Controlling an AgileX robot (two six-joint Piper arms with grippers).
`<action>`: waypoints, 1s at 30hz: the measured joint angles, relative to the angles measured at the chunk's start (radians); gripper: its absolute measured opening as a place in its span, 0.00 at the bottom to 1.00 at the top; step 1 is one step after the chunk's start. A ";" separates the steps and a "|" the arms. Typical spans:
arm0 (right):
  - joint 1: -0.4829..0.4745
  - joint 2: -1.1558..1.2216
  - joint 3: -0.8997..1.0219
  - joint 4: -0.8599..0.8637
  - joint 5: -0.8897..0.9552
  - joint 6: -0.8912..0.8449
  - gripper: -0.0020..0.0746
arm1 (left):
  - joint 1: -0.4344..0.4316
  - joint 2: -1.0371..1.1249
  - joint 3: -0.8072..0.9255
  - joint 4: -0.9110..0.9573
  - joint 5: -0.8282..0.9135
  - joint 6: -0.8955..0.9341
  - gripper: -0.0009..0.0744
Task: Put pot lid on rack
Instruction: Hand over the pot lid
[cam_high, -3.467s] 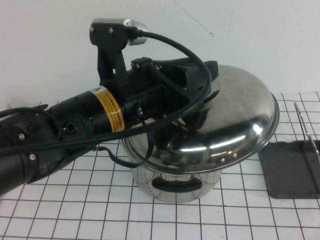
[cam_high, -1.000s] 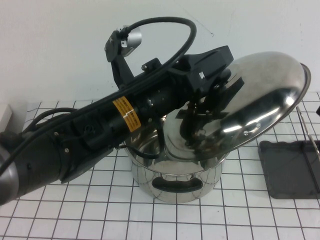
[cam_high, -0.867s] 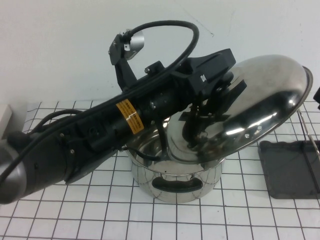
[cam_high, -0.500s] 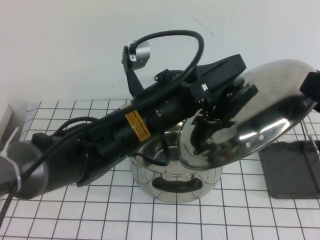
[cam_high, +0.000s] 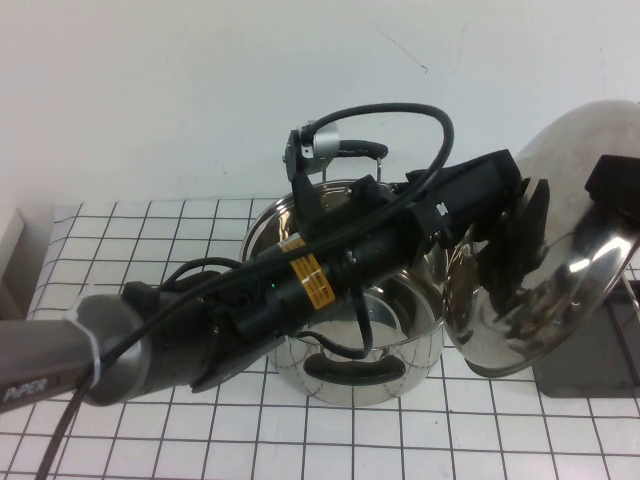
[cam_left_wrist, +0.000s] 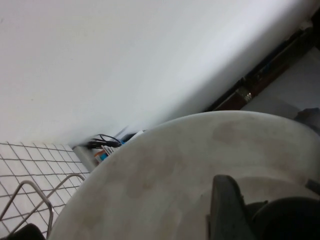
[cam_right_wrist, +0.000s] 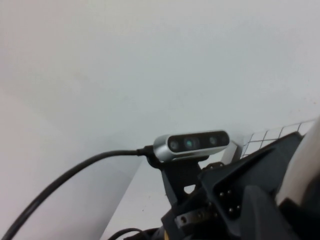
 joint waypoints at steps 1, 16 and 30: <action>0.001 0.003 0.000 0.000 0.000 -0.002 0.17 | -0.002 0.006 0.000 -0.002 -0.007 0.004 0.43; 0.001 0.005 0.000 0.000 0.005 -0.070 0.17 | -0.003 0.023 -0.003 -0.020 -0.040 0.053 0.43; 0.001 0.005 -0.045 -0.031 -0.006 -0.261 0.05 | 0.074 0.025 -0.003 0.064 -0.026 0.033 0.83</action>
